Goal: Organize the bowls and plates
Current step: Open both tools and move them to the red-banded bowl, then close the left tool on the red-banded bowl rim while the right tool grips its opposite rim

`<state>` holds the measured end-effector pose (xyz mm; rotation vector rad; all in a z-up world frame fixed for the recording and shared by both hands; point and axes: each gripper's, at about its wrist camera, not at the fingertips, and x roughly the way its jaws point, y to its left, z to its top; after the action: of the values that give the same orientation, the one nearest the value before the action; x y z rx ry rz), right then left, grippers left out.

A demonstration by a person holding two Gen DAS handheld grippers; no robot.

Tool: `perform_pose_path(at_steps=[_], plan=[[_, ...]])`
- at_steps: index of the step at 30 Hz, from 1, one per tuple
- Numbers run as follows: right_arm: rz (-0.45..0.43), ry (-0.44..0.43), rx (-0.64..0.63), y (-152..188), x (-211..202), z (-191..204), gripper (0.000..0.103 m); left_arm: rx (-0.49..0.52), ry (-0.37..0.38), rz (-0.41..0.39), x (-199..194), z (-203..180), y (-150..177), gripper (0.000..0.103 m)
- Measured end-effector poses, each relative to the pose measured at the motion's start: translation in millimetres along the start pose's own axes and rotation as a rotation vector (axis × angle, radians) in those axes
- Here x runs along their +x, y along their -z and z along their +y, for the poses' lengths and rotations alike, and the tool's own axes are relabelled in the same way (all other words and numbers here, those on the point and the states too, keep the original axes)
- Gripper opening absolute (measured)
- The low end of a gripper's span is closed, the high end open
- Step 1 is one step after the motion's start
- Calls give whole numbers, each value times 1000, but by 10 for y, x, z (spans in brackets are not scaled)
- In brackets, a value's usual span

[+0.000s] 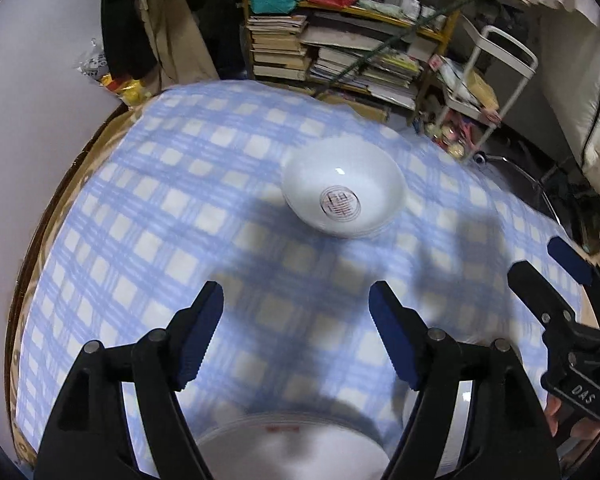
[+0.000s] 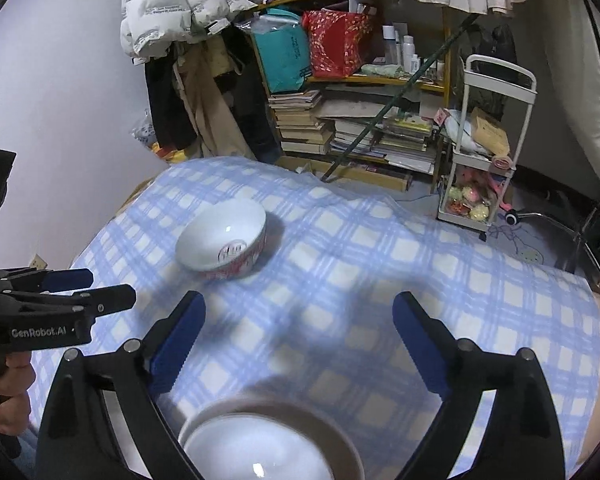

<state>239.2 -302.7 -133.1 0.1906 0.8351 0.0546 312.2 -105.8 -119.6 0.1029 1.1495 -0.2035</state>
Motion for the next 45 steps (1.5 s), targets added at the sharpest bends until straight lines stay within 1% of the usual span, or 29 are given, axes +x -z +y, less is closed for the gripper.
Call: perform_pose_path(at_steps=[3,5,7,9,11,13,15,17,19,21,22,23,25,27,28,29,30,32,33,34,35,36,37,38,39,41,43,44,45], plan=[[5,3,1,-107,148,32,99,-14,-49,-16,122,50,-141,75],[-2,12,1,-185,254,65,99,-9,-57,-10,248,73,-223,75],[-3,19,17,-255,359,98,99,-23,-44,11,394,102,-287,75],[15,2,62,-310,464,92,99,-60,-10,45,559,151,-333,75],[46,-10,127,-362,592,59,99,-96,15,66,715,207,-378,75],[85,-26,185,-408,742,20,98,-101,23,77,828,224,-407,75],[124,-29,213,-436,898,1,94,-93,14,80,926,229,-438,75],[162,-56,214,-449,1043,-3,85,-108,-2,92,1028,266,-454,75],[198,-70,212,-433,1165,-5,84,-126,14,105,1101,311,-463,74],[227,-72,194,-418,1271,43,80,-146,27,116,1161,366,-472,74],[244,-76,186,-412,1320,65,75,-152,33,121,1185,386,-480,74],[262,-83,185,-408,1366,80,73,-157,29,133,1214,397,-485,74],[306,-110,224,-391,1472,88,73,-179,10,158,1248,403,-482,74],[329,-94,241,-382,1538,89,66,-185,3,148,1251,395,-487,73],[337,-92,246,-373,1570,86,56,-193,2,141,1251,402,-487,73],[348,-104,260,-359,1608,77,50,-206,18,137,1261,411,-480,71],[356,-116,275,-350,1629,67,48,-215,30,139,1272,422,-480,68],[369,-137,299,-337,1656,50,40,-248,64,154,1300,451,-459,65],[377,-151,304,-327,1656,50,38,-258,75,155,1298,457,-452,59],[385,-168,305,-315,1665,60,33,-260,93,155,1289,448,-449,55],[395,-189,304,-303,1669,65,25,-255,116,154,1277,430,-450,47],[403,-205,303,-287,1667,68,22,-249,128,155,1270,411,-456,39],[409,-212,298,-267,1656,69,18,-245,144,161,1252,378,-467,35],[408,-215,288,-257,1645,81,15,-246,149,168,1238,351,-477,28],[403,-210,279,-252,1629,92,14,-246,149,174,1229,334,-490,20],[395,-198,253,-238,1583,132,12,-232,159,187,1196,267,-515,11],[391,-188,233,-236,1521,173,11,-174,123,174,1141,189,-526,11],[396,-181,227,-241,1489,179,11,-121,95,156,1093,122,-515,11],[411,-173,222,-244,1471,194,11,-99,87,149,1067,99,-508,11]])
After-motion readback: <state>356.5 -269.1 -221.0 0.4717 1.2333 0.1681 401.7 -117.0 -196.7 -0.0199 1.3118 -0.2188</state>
